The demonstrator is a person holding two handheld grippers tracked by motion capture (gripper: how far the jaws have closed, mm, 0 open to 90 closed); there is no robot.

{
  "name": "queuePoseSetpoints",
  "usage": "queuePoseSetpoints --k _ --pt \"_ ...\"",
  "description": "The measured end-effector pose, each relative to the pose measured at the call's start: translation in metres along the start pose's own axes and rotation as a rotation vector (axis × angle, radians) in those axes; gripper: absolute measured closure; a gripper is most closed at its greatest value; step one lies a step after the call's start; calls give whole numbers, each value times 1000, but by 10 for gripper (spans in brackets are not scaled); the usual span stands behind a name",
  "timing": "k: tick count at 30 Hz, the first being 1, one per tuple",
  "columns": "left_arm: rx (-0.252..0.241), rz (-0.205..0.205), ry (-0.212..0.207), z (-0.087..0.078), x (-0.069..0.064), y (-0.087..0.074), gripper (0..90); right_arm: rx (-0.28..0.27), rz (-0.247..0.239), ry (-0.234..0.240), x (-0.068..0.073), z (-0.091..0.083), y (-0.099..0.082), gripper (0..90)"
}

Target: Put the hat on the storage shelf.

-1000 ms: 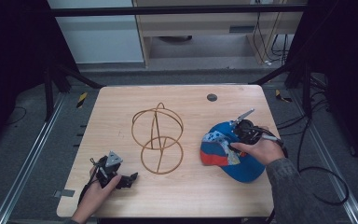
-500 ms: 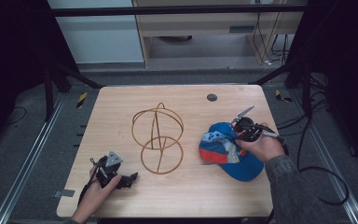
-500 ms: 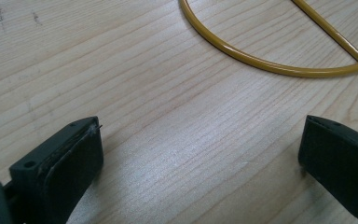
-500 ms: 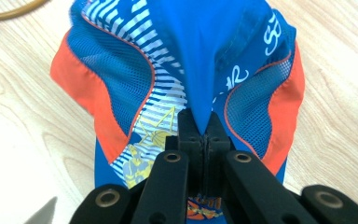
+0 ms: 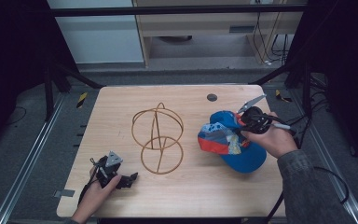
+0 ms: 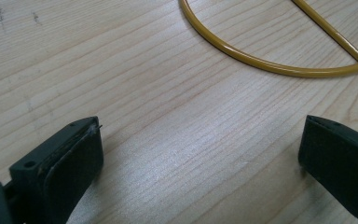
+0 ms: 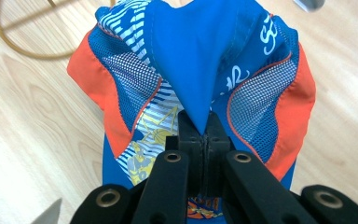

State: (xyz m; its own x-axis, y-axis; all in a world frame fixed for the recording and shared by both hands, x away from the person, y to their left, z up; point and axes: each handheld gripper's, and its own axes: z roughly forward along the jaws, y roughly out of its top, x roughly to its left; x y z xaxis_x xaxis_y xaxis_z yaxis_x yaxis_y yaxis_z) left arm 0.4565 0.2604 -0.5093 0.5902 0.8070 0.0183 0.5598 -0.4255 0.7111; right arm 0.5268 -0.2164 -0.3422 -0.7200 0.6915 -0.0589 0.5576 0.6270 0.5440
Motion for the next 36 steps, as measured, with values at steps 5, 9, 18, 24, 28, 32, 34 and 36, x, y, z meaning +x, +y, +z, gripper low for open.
queuePoseSetpoints --k 5,9,18,24,28,32,34,36 --pt "0 0 1 0 0 0 0 -61 -32 -1 3 -30 16 896" --pt "0 0 1 0 0 0 0 -98 -51 -1 5 -49 26 896" --pt "-4 -4 2 0 0 0 0 -159 -73 5 12 -77 44 896" --pt "-4 -1 2 0 0 0 0 -179 -94 8 18 -86 56 896" --pt "-4 -1 2 0 0 0 0 -188 -99 4 21 -90 62 897" --pt "-3 -1 2 0 0 0 0 -219 -115 10 26 -98 72 897" --pt "-3 -2 2 0 0 0 0 -228 -125 7 29 -101 77 897" --pt "-3 -1 2 0 0 0 0 -238 -130 5 31 -105 82 897"
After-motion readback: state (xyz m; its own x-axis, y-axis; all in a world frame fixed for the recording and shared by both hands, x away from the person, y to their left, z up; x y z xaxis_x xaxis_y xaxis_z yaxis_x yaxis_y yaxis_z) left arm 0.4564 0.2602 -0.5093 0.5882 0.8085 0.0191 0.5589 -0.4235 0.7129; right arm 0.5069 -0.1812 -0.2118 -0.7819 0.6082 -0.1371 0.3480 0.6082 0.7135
